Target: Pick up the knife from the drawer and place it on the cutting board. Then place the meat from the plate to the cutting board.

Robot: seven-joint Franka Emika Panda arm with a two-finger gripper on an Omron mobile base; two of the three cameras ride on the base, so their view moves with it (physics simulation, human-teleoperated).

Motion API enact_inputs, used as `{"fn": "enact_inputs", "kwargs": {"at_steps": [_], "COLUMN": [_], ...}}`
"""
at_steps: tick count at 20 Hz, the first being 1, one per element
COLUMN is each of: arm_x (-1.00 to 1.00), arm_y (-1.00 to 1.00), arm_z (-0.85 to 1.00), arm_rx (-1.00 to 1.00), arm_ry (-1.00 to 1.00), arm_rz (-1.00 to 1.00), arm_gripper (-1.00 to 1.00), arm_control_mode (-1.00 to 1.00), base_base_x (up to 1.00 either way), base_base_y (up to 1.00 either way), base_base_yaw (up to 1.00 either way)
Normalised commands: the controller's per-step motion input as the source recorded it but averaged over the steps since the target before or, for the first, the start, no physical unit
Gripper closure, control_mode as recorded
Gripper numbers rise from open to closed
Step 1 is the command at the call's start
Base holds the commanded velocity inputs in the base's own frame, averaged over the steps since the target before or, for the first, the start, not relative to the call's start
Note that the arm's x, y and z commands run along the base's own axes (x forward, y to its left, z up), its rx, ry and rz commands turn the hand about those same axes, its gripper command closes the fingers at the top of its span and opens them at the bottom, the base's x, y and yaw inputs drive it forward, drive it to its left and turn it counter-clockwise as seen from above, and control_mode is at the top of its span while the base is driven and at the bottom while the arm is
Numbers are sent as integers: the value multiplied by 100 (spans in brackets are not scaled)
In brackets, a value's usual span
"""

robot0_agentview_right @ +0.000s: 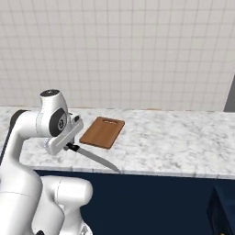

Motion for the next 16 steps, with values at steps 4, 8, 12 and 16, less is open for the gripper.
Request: {"fn": "enact_inputs", "kwargs": {"at_steps": [4,8,12,16], "arm_x": [0,0,0,0], "arm_y": [0,0,0,0], "arm_z": [0,0,0,0], "arm_rx": [0,0,0,0], "arm_ry": [0,0,0,0], "arm_rz": [0,0,0,0], "arm_gripper": [100,100,100,100], "arm_control_mode": [100,100,100,100], "base_base_x": [19,0,36,61], "base_base_y": [26,42,17,4], "base_base_yaw": [6,0,0,0]}}
